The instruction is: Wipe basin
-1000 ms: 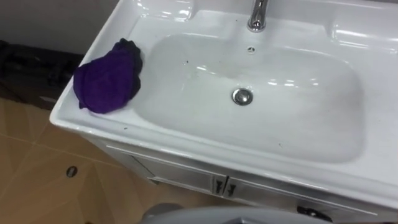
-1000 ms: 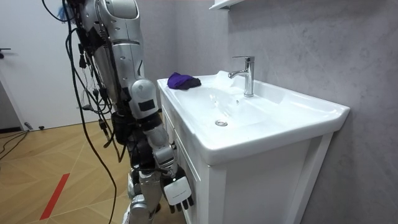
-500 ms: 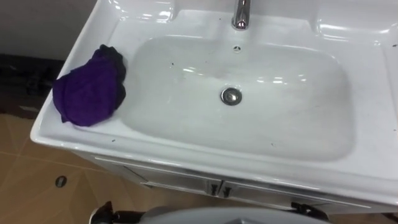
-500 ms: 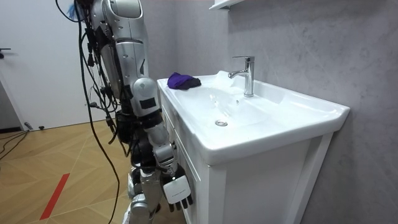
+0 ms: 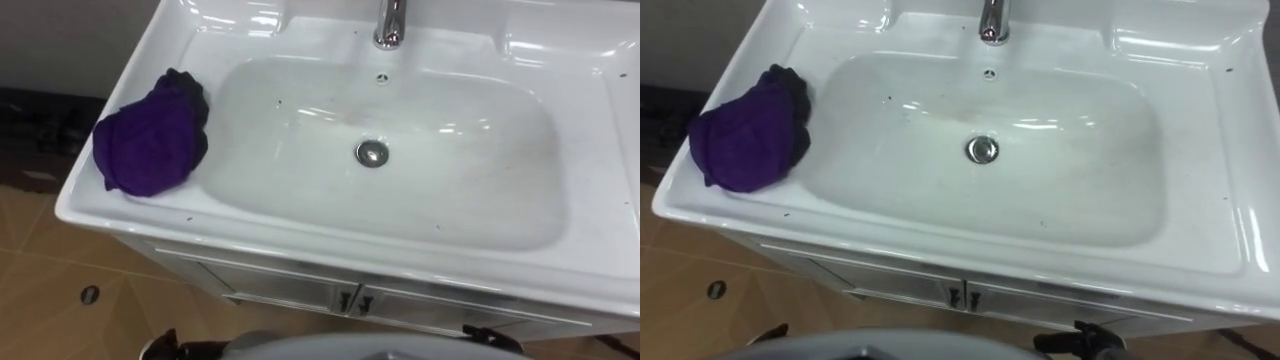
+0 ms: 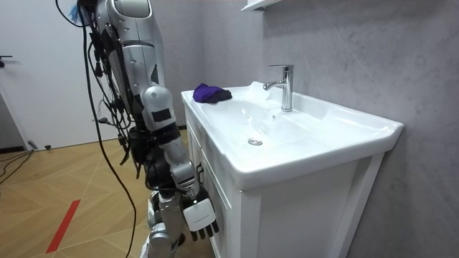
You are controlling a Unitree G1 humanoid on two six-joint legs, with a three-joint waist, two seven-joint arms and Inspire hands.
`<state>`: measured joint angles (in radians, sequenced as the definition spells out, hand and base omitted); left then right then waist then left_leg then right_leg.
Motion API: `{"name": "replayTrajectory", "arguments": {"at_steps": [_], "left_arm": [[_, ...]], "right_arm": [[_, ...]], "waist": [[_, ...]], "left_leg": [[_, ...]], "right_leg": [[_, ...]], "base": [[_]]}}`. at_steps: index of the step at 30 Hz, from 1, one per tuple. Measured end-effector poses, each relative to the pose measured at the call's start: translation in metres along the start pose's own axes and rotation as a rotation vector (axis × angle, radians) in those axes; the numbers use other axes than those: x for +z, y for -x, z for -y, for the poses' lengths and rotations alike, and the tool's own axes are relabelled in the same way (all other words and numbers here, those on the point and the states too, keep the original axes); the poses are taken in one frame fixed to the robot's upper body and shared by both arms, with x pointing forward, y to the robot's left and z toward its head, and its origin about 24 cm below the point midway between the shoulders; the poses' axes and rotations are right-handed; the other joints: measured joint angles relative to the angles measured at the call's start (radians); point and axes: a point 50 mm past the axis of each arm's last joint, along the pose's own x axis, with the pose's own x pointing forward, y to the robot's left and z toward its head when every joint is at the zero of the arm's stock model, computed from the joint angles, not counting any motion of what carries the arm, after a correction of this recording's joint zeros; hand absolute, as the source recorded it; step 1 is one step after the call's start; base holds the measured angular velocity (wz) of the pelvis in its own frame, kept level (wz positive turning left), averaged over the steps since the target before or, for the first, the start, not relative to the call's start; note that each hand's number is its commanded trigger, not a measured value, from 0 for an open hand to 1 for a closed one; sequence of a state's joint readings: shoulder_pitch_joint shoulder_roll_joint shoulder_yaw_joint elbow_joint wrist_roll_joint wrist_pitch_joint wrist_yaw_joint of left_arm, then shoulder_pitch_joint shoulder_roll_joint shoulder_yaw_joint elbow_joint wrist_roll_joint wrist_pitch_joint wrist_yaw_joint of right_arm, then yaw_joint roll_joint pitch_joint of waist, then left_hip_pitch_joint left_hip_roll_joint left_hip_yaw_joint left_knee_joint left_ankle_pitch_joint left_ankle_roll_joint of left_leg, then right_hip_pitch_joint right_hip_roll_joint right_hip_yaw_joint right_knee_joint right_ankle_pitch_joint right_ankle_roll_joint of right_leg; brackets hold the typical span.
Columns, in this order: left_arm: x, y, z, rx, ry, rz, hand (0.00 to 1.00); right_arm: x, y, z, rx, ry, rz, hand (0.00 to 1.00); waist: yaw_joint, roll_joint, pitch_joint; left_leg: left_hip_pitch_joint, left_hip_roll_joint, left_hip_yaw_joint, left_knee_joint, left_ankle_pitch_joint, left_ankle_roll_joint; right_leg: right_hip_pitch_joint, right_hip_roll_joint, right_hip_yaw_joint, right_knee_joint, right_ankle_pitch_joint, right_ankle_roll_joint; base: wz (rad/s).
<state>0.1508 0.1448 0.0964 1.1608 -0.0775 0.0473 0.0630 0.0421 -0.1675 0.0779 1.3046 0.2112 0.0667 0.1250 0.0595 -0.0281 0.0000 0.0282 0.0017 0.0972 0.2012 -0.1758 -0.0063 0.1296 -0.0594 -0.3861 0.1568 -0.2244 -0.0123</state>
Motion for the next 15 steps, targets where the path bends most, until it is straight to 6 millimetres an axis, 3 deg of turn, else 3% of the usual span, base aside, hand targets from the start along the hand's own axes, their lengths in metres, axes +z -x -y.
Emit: {"name": "replayTrajectory", "arguments": {"at_steps": [15], "left_arm": [[-0.0016, 0.0000, 0.0003, -0.006, -0.004, -0.017, 0.00]], "right_arm": [[0.0026, 0.0000, -0.0002, -0.002, 0.022, 0.009, 0.00]], "waist": [[-0.001, -0.005, 0.0031]], "left_leg": [[0.001, -0.004, 0.014, 0.007, -0.004, 0.010]], "right_leg": [[-0.003, -0.011, -0.001, 0.013, 0.004, 0.008]], "base": [[0.00]]}}
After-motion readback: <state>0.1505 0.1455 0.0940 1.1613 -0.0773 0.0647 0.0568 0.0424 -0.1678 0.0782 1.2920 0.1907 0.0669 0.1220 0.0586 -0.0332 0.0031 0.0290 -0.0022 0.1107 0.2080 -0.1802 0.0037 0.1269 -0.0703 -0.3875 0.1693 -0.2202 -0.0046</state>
